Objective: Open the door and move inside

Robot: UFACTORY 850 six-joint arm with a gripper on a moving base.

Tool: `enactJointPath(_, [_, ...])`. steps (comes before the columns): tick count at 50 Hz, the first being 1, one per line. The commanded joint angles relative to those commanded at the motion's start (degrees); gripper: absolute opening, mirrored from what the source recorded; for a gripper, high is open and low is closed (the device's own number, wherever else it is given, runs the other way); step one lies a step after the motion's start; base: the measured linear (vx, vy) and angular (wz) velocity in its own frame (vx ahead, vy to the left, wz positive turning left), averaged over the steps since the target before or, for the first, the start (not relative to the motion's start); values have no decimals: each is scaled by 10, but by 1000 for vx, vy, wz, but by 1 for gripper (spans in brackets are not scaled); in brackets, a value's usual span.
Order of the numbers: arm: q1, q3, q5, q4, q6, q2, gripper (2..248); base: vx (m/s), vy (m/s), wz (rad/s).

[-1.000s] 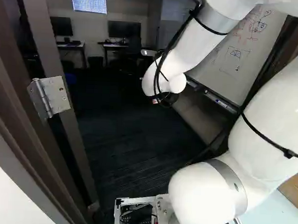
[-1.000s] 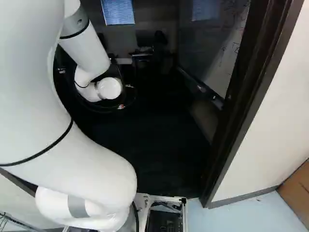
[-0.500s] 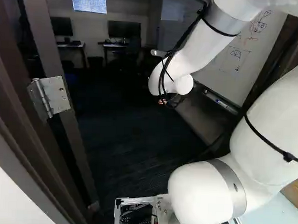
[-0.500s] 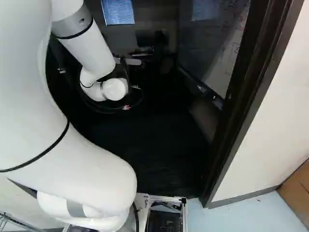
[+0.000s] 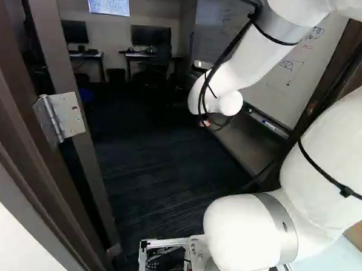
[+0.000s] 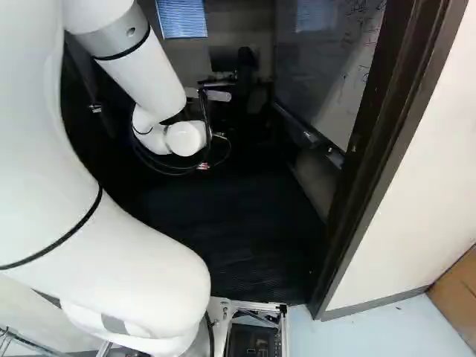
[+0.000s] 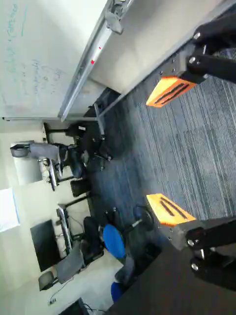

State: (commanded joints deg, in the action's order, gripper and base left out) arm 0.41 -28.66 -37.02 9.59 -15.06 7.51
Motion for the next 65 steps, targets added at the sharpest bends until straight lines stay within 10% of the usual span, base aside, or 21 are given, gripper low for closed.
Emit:
enactJointPath(25, [-39, 3, 0, 84, 0, 3, 247, 0, 0, 0])
enactJointPath(65, [-42, 3, 0, 90, 0, 3, 247, 2, 0, 0])
